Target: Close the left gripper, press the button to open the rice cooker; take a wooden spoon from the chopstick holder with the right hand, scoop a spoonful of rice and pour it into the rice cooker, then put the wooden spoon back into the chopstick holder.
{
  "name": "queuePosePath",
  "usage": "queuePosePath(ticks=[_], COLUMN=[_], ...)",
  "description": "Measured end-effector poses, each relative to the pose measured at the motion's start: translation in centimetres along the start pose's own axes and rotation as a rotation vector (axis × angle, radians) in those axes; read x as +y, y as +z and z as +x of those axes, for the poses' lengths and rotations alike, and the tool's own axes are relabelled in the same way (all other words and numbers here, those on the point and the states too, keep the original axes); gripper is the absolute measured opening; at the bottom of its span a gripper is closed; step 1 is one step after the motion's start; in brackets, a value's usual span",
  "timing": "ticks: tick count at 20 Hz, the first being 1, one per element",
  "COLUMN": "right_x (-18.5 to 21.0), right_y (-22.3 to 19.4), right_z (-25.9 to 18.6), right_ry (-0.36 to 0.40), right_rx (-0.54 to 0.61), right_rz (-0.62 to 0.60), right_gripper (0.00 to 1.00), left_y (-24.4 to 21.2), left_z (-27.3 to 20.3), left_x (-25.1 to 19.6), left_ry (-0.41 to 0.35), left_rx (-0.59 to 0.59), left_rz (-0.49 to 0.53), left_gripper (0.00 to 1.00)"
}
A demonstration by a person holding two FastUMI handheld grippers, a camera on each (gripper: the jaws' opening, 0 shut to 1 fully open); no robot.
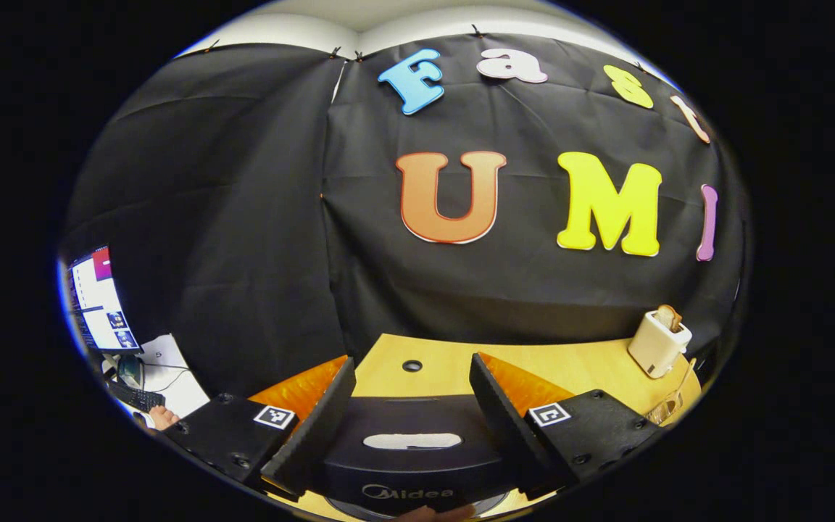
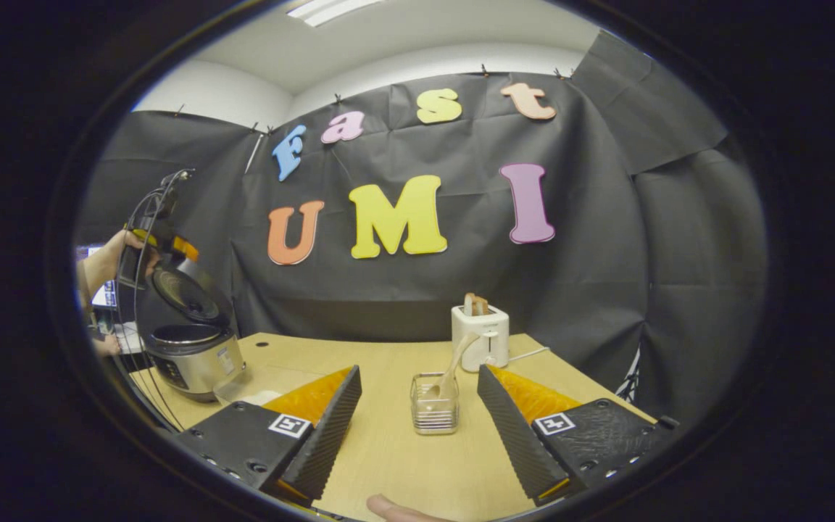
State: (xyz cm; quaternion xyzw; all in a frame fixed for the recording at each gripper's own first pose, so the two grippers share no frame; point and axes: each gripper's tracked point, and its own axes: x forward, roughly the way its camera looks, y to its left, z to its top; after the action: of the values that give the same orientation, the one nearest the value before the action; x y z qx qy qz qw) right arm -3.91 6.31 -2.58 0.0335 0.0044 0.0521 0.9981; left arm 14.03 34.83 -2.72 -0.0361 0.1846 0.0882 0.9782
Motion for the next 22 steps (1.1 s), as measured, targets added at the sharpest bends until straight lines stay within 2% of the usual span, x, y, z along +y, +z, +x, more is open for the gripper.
queuePosePath(ticks=[2, 4, 6, 7, 8, 9, 10, 11, 17, 19, 22], right_x=[-0.2, -0.3, -0.1, -0.2, -0.4, -0.5, -0.6, -0.7, -0.9, -0.7, -0.5], right_y=[0.3, 0.2, -0.2, -0.4, -0.6, -0.5, -0.3, -0.3, -1.0, -0.9, -0.7], right_z=[-0.2, -0.2, 0.0, 0.1, 0.2, 0.2, 0.2, 0.2, 0.4, 0.3, 0.3], right_ry=[-0.012, -0.016, -0.008, -0.009, -0.014, -0.019, -0.021, -0.024, -0.032, -0.029, -0.030], right_rx=[-0.015, -0.014, 0.000, 0.011, 0.017, 0.016, 0.013, 0.011, 0.031, 0.031, 0.017], right_rz=[-0.014, -0.015, -0.007, -0.007, -0.009, -0.012, -0.015, -0.017, -0.007, -0.009, -0.035], right_gripper=[0.92, 0.96, 0.96, 0.92, 0.96, 0.92, 0.96, 0.92, 0.92, 0.96, 0.96], left_y=[-1.2, -2.9, -5.0, -6.1, -7.2, -8.4, -9.8, -10.2, -11.6, -12.5, -11.8], left_z=[-0.7, -1.3, -1.7, -1.6, -1.5, -1.4, -1.2, -1.5, -1.6, -1.7, -3.1], left_x=[-0.2, -0.7, -1.2, -1.7, -2.1, -2.5, -2.8, -2.9, -2.7, -2.9, -2.2], left_ry=[-0.004, -0.013, -0.027, -0.037, -0.057, -0.080, -0.095, -0.096, -0.060, -0.041, 0.036], left_rx=[-0.021, -0.031, -0.032, -0.034, -0.032, -0.024, 0.001, -0.020, -0.094, -0.122, -0.268], left_rz=[0.013, 0.030, 0.046, 0.048, 0.057, 0.050, 0.033, 0.023, 0.024, 0.037, 0.052], left_gripper=[1.00, 1.00, 1.00, 1.00, 1.00, 1.00, 1.00, 1.00, 1.00, 1.00, 1.00])
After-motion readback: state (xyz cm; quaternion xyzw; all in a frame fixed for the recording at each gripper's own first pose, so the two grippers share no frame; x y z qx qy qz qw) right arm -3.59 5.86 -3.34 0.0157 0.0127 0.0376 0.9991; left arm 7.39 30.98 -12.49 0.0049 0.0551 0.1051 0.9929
